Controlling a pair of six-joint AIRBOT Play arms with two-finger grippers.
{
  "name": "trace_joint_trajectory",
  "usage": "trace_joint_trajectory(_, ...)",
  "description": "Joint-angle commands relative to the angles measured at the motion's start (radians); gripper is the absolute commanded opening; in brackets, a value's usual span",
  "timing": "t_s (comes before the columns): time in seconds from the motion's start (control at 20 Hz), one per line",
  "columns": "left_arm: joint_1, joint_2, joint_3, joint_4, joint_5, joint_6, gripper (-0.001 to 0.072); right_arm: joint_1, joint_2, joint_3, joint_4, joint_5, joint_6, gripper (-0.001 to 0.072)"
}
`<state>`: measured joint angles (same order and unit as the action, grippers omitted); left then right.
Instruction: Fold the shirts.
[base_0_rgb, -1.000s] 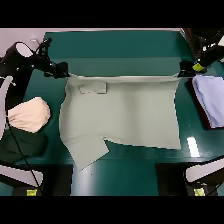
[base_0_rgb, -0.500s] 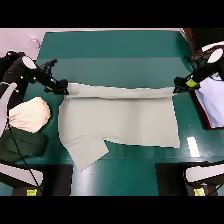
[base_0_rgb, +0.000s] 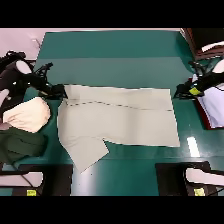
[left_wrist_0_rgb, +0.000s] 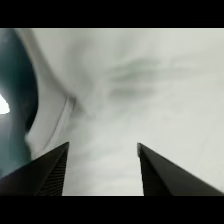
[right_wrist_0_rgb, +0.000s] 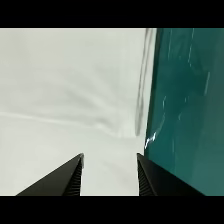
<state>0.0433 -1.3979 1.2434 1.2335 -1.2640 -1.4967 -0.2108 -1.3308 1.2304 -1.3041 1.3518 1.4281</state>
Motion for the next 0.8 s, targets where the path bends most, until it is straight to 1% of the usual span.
trace_joint_trajectory(0.0, 0.001, 0.252, -0.248, 0.079, -0.023, -0.063, 0.0495, -0.038, 0.15, -0.095, 0.005, -0.004, -0.018, 0.0389)
trace_joint_trajectory(0.15, 0.001, 0.476, -0.544, 0.07, -0.037, -0.113, 0.0494, -0.031, 0.23, -0.142, 0.005, -0.043, -0.019, 0.0388)
trace_joint_trajectory(0.25, 0.001, 0.573, -0.675, 0.037, -0.05, -0.146, 0.0495, -0.015, 0.25, -0.154, 0.022, -0.061, -0.021, 0.0388)
trace_joint_trajectory(0.4, 0.0, 0.607, -0.773, -0.024, -0.049, -0.147, 0.0494, 0.01, 0.251, -0.155, 0.064, -0.077, -0.024, 0.0387)
trace_joint_trajectory(0.5, 0.0, 0.607, -0.821, -0.11, 0.004, -0.143, 0.0494, 0.023, 0.251, -0.154, 0.081, -0.087, -0.023, 0.0387)
trace_joint_trajectory(0.6, 0.0, 0.607, -0.866, -0.195, 0.054, -0.109, 0.0494, 0.041, 0.251, -0.155, 0.081, -0.093, -0.023, 0.0387)
trace_joint_trajectory(0.75, 0.0, 0.607, -0.899, -0.228, 0.071, -0.092, 0.0494, 0.041, 0.251, -0.154, 0.082, -0.092, -0.023, 0.0387)
